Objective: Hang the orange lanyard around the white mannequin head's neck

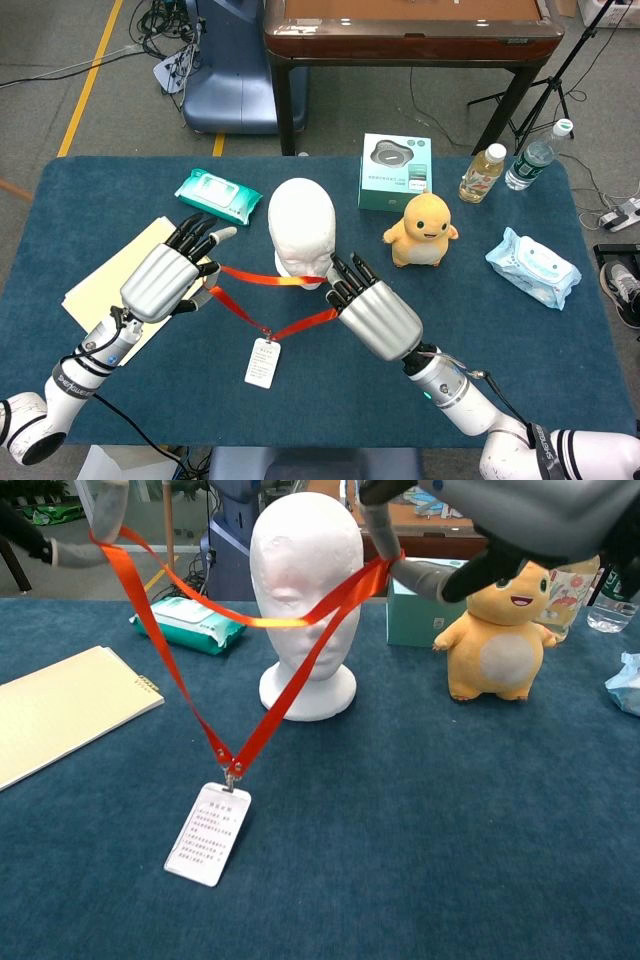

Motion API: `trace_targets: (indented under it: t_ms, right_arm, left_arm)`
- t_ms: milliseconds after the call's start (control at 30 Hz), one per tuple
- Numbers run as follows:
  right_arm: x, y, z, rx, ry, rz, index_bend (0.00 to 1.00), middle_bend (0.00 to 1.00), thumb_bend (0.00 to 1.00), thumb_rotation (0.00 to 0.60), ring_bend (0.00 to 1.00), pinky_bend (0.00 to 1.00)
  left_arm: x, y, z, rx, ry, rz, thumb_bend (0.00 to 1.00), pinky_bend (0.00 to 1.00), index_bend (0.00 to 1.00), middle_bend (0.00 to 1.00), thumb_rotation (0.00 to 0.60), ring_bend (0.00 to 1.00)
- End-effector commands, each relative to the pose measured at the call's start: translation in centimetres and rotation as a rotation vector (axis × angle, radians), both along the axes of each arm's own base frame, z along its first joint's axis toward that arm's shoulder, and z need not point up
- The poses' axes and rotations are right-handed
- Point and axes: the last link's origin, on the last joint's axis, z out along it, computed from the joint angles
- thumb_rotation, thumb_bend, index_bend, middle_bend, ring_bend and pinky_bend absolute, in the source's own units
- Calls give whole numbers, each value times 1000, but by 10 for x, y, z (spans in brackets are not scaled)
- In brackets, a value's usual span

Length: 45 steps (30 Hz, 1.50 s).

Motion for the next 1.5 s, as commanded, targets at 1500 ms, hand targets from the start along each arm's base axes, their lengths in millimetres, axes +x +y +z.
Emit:
trace_targets:
  t_ms: [1500]
  right_arm:
    - [10,-87,54,-252,-40,-294,659,359,449,600,153,227]
  left_arm:
    - [41,86,16,95,11,295,317,9,634,134,600,39]
